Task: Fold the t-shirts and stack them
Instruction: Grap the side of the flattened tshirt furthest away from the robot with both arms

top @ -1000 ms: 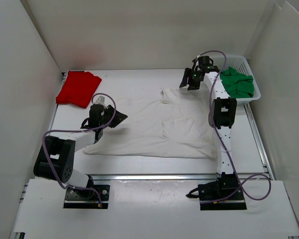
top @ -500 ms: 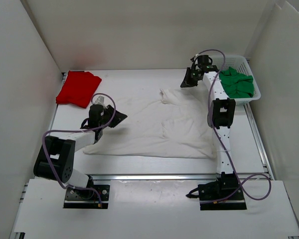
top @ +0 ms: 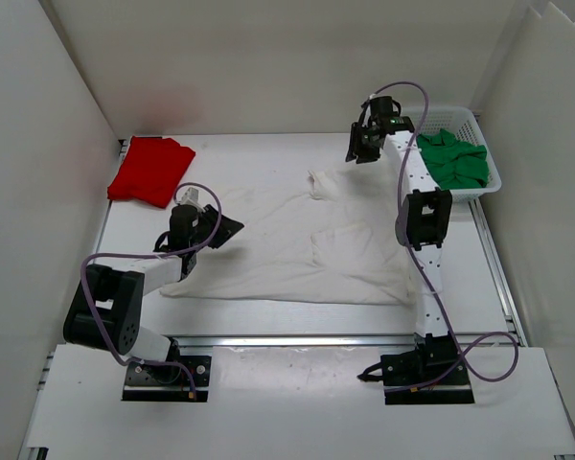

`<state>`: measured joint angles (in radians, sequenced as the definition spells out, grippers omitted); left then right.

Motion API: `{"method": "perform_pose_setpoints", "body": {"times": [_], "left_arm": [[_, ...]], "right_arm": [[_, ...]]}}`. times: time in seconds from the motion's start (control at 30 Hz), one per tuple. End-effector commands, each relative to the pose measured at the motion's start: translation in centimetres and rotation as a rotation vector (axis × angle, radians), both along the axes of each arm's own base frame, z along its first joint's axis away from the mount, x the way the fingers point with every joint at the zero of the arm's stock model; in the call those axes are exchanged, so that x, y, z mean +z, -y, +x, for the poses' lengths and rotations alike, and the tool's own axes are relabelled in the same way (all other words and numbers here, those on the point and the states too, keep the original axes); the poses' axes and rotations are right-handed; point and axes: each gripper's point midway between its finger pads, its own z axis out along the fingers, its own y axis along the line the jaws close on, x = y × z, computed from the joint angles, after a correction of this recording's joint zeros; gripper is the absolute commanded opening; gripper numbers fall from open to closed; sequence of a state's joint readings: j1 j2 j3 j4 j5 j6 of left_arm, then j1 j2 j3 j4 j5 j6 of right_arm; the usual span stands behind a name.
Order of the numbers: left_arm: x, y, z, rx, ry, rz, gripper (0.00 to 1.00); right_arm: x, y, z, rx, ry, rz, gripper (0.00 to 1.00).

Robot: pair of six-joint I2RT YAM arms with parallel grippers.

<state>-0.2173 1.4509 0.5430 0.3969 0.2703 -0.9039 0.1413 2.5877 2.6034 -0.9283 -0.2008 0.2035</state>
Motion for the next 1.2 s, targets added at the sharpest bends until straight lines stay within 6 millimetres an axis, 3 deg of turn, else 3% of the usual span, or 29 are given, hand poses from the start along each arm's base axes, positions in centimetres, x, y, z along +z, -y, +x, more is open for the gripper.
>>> {"method": "perform_pose_setpoints", "body": {"times": [0.0, 0.1, 0.2, 0.37, 0.47, 0.57, 0.67, 0.83, 0.93, 1.0, 1.03, 1.1, 1.17], "left_arm": [[1.5, 0.2, 0.3, -0.007, 0.054, -0.016, 0.35], [1.0, 0.3, 0.0, -0.012, 0.046, -0.006, 0.34], [0.8, 0.4, 0.1, -0.010, 0.040, -0.011, 0.34], [0.0, 0.6, -0.3, -0.015, 0.016, -0.004, 0.34], [0.2, 0.5, -0.2, -0.012, 0.022, -0.011, 0.34], [0.6, 0.6, -0.2, -0.016, 0.030, -0.013, 0.34], [0.3, 0.7, -0.2, -0.021, 0.033, -0.009, 0.34], [0.5, 0.8, -0.3, -0.019, 0.032, -0.026, 0.34], [0.8, 0.9, -0.6, -0.024, 0.041, -0.039, 0.34], [1.0, 0.6, -0.7, -0.013, 0.051, -0.044, 0.34], [0.9, 0.6, -0.8, -0.013, 0.046, -0.044, 0.34], [0.8, 0.9, -1.2, -0.022, 0.042, -0.058, 0.34], [1.0, 1.3, -1.3, -0.038, 0.051, -0.062, 0.34]], "right_arm": [[0.2, 0.5, 1.6, 0.014, 0.051, 0.062, 0.38], [-0.2, -0.5, 1.9, 0.060, 0.091, -0.013, 0.52], [-2.4, -0.8, 1.3, 0.071, 0.045, -0.010, 0.64], [-4.9, -0.5, 0.9, 0.068, -0.005, -0.035, 0.65], [-5.8, -1.0, 0.3, 0.076, -0.037, -0.036, 0.53], [-5.7, -0.4, 0.2, 0.058, -0.046, -0.045, 0.20], [-3.7, -0.2, 0.6, 0.037, -0.008, -0.065, 0.01], [1.5, -0.5, -0.2, 0.011, 0.054, -0.144, 0.00], [2.9, -1.7, -2.9, 0.018, 0.029, -0.254, 0.00], [2.8, -2.5, -4.7, 0.039, -0.001, -0.302, 0.01], [1.2, -2.1, -5.3, 0.036, -0.046, -0.315, 0.02], [-0.1, -2.5, -6.7, 0.039, -0.110, -0.313, 0.11], [-1.4, -2.4, -7.7, 0.033, -0.151, -0.356, 0.13]]}}
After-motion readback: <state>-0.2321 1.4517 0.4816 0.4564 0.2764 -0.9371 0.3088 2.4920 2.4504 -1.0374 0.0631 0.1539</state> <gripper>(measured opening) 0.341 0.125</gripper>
